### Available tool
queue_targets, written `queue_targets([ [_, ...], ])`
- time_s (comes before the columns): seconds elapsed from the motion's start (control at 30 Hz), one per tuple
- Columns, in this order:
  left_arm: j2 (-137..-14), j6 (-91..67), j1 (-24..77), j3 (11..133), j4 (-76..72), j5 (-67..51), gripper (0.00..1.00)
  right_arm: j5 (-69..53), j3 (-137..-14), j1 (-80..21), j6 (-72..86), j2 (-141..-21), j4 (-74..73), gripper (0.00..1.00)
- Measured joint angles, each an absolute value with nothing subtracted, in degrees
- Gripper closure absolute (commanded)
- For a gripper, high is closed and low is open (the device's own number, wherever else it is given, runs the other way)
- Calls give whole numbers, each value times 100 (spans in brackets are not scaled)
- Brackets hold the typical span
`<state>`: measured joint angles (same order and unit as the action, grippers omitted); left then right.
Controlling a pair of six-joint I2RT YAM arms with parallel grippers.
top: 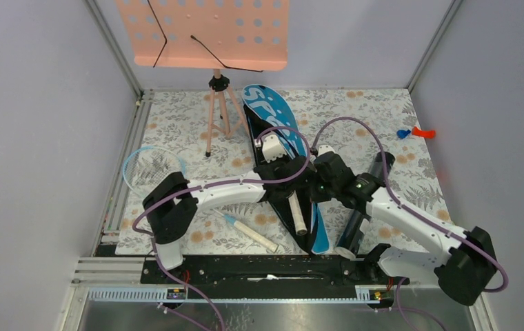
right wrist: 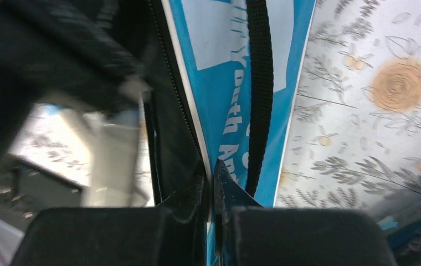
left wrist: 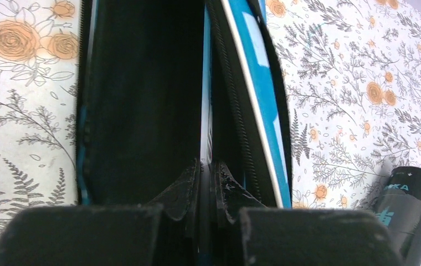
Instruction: Pack up the badminton gear
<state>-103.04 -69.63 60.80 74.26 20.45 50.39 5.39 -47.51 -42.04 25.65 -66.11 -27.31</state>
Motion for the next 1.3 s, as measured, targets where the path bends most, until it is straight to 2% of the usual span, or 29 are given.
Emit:
queue_targets([
  [0.37,-10696,-7450,6233,8082,2648,5127,100,-292,-4464,-3953,3120,-5863,-2443,100],
  [0.7,-10414,-7129,6283,6748,2040,5164,100,-1138,-4342,-3590,3197,-5404,-2091,100],
  [1.1,-10801,-8071,6252,7592,3083,4923,100,-1597,-3715,-3470,3892,-5312,-1347,100],
  [1.13,-10814,-8119,6252,7642,3144,4915,99,-1588,-3684,-3470,3957,-5266,-1315,100],
  [1.2,-10816,-8189,6254,7712,3225,4858,88,-1546,-3662,-3470,4053,-5157,-1299,100],
  [1.23,-10816,-8217,6259,7736,3245,4829,87,-1533,-3656,-3470,4091,-5107,-1299,100],
  [1.3,-10816,-8272,6261,7756,3253,4755,73,-1481,-3625,-3470,4219,-4971,-1302,100],
])
